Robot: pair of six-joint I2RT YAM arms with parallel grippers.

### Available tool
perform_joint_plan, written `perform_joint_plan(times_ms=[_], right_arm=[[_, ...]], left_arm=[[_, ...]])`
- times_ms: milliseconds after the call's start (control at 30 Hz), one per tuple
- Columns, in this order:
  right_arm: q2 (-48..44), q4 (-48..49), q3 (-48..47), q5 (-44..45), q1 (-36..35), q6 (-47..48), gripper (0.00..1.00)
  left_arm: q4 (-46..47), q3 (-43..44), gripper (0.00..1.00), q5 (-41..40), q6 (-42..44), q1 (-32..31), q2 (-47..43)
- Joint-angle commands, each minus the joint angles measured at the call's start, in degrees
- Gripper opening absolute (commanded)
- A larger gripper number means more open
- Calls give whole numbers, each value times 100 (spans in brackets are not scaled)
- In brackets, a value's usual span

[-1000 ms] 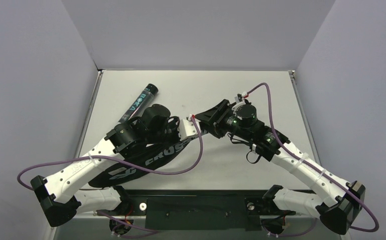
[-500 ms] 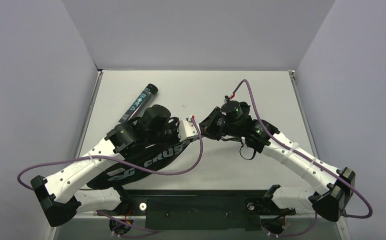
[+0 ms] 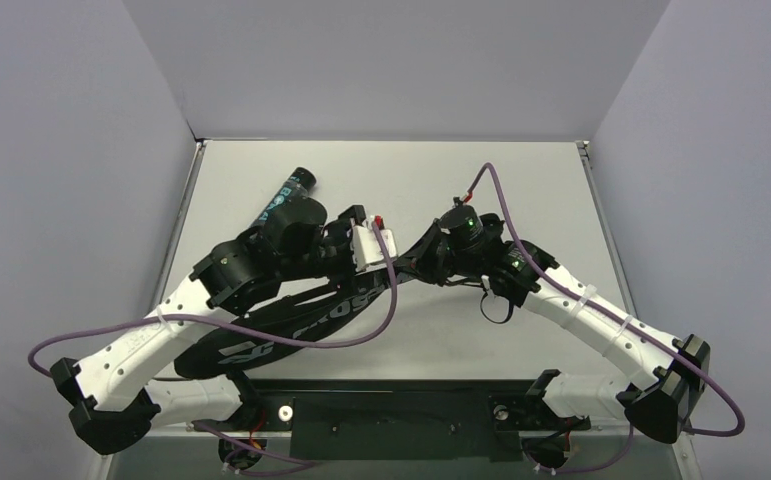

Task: Pack up the badminton gear
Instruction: Zip the racket bag at the center of the board.

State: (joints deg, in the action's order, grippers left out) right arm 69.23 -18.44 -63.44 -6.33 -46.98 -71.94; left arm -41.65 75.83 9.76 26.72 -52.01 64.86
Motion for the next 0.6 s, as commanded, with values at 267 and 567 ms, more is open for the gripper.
perform_joint_plan(times_ms=[267,567], right_arm=[[-136,-200,-249,439,-14,211,0],[-296,-554,-407,818,-21,482,0]], left_arm=[[-570,388,43,1079,-70,24,-299],[-778,26,42,1090,-610,391,-246]])
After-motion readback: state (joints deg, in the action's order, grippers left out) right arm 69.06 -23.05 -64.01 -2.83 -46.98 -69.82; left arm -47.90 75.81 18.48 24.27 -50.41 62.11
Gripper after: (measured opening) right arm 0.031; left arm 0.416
